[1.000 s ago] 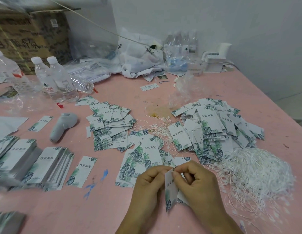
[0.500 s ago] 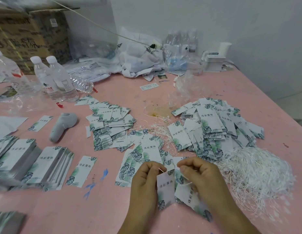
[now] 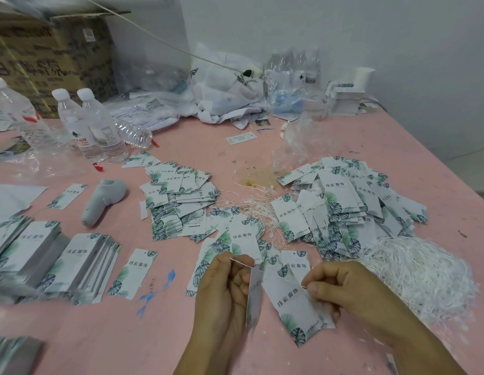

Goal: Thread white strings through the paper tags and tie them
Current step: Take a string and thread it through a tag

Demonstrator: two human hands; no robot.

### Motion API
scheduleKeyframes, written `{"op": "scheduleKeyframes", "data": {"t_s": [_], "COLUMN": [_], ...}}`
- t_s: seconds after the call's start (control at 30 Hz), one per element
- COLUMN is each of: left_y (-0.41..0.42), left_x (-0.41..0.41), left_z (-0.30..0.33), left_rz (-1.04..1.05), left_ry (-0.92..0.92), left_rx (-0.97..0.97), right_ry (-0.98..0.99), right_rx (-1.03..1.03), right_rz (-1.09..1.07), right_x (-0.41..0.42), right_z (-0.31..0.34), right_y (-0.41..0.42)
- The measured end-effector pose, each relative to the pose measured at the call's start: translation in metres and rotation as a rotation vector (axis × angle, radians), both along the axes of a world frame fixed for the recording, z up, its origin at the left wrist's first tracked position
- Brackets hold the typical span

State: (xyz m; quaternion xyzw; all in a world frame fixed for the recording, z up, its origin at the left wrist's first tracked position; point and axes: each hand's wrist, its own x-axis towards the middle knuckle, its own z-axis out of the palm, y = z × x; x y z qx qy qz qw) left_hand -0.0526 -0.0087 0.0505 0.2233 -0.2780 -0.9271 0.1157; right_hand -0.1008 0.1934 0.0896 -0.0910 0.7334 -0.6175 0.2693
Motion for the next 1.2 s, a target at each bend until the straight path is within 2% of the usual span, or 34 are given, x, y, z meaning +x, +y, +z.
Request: {"op": "scheduleKeyframes", "data": {"t_s": [0.1, 0.3, 0.5, 0.9, 1.2], "left_y": [0.000, -0.001, 0.000, 0.007, 0.008], "left_x": [0.000, 0.006, 0.008, 0.009, 0.011], "left_z": [0.002, 0.004, 0.008, 0.007, 0.007], "left_rz": [-0.033, -0.156, -0.210, -0.327, -0.358], "left_ry": [0.014, 0.044, 0.040, 0.131, 0.176], "left_rx": [0.055, 0.149, 0.160, 0.155, -0.080], "right_ry": [-0.015, -0.339, -0.454, -0.425, -0.205], "right_rx": [-0.063, -0.634, -0.926, -0.849, -0.742], "right_rz": [-0.012, -0.010, 0.094, -0.229, -0.325], "right_x": [0.000, 0.005, 0.006, 0.007, 0.012], "right_z": [0.004, 0.006, 0.004, -0.004, -0.005], "right_y": [0.000, -0.004, -0.010, -0.024, -0.033]}}
